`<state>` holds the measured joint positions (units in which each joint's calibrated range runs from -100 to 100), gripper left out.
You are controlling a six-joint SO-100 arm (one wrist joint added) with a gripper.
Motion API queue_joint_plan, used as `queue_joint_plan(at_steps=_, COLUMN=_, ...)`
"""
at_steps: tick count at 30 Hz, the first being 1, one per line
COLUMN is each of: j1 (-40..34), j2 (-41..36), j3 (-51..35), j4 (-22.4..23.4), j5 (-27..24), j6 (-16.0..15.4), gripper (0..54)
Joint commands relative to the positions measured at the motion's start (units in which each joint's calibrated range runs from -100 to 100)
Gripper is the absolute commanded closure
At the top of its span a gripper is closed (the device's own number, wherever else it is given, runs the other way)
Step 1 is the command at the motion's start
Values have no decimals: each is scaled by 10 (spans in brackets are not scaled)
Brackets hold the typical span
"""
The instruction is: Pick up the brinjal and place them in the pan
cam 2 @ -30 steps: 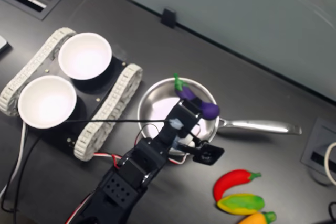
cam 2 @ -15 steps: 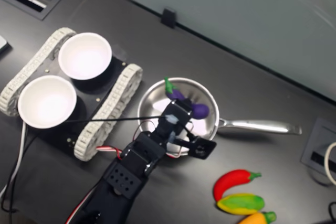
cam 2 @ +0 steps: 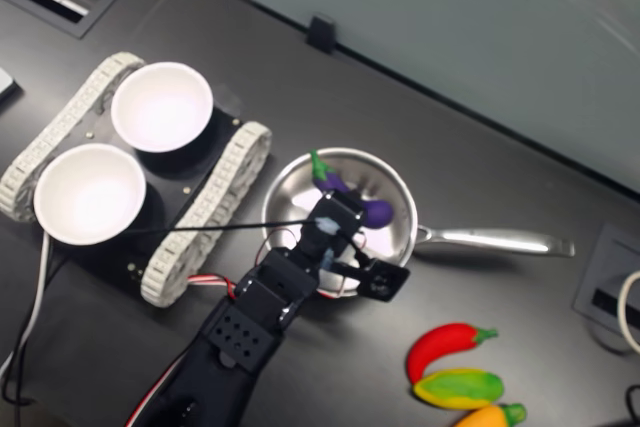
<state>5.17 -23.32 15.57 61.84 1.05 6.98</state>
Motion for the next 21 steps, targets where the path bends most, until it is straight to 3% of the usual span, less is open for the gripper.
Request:
queue_joint_plan(at_steps=1, j1=-4, j2=-11, j3=-20, j4=-36, j5=0, j6=5, gripper=535)
queue_joint_plan(at_steps=8, j1=-7, j2=-15, j3=-12, j4=-36, j5=2, j6=4, gripper=360)
queue_joint_plan(at_steps=21, j1=-25, j2=-18, j3=-6, j4=-35, j5=8, j6=3, gripper=227)
